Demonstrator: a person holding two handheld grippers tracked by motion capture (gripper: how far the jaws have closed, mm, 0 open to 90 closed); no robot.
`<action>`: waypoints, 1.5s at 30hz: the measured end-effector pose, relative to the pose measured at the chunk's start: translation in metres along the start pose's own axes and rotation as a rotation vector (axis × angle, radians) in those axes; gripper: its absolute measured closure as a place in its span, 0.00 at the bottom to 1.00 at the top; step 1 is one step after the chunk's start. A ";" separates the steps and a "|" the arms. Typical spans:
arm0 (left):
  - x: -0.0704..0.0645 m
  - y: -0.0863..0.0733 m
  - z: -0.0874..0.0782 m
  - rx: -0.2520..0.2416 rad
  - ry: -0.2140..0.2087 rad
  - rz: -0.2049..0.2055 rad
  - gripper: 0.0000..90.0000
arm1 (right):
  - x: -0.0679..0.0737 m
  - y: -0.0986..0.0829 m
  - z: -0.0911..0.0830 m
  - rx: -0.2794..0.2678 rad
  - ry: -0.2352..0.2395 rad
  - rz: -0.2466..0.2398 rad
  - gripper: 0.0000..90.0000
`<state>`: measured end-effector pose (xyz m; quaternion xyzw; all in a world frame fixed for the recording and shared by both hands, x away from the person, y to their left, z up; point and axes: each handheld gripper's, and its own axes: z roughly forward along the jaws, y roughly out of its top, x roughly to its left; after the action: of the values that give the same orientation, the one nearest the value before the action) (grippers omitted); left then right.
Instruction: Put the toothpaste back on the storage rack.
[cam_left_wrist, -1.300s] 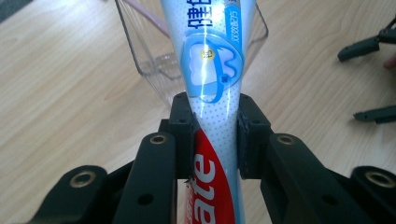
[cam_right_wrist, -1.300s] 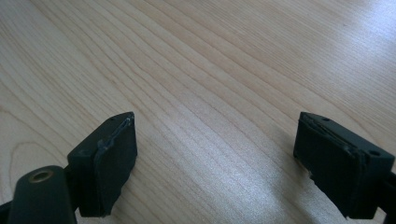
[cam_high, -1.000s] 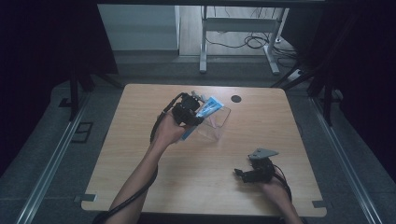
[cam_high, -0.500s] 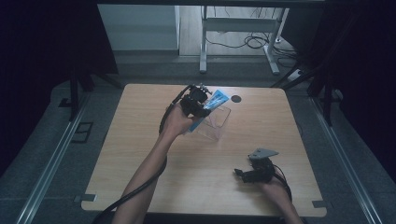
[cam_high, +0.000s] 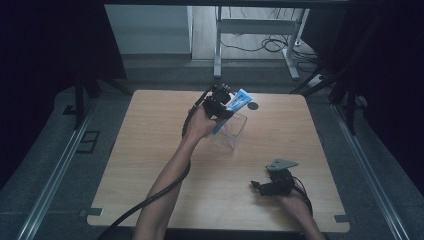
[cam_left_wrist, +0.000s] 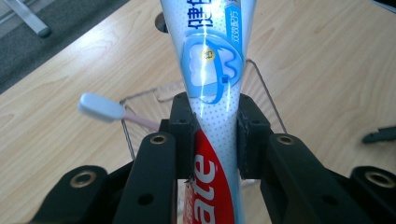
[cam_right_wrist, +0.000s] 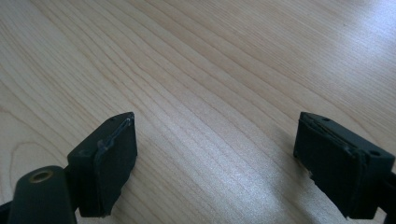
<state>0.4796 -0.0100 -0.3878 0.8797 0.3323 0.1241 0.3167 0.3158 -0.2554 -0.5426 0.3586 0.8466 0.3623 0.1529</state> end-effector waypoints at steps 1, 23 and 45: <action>0.001 0.001 0.002 0.000 0.001 0.000 0.80 | 0.000 0.000 0.000 0.000 0.000 0.000 0.14; 0.005 0.025 0.031 -0.057 0.027 -0.015 0.80 | 0.000 0.000 0.000 0.000 0.001 0.001 0.14; -0.001 0.013 0.041 -0.154 0.047 0.035 0.79 | 0.000 0.000 0.000 0.000 0.000 0.001 0.14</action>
<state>0.5030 -0.0375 -0.4106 0.8553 0.3138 0.1753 0.3732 0.3158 -0.2554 -0.5426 0.3589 0.8464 0.3625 0.1526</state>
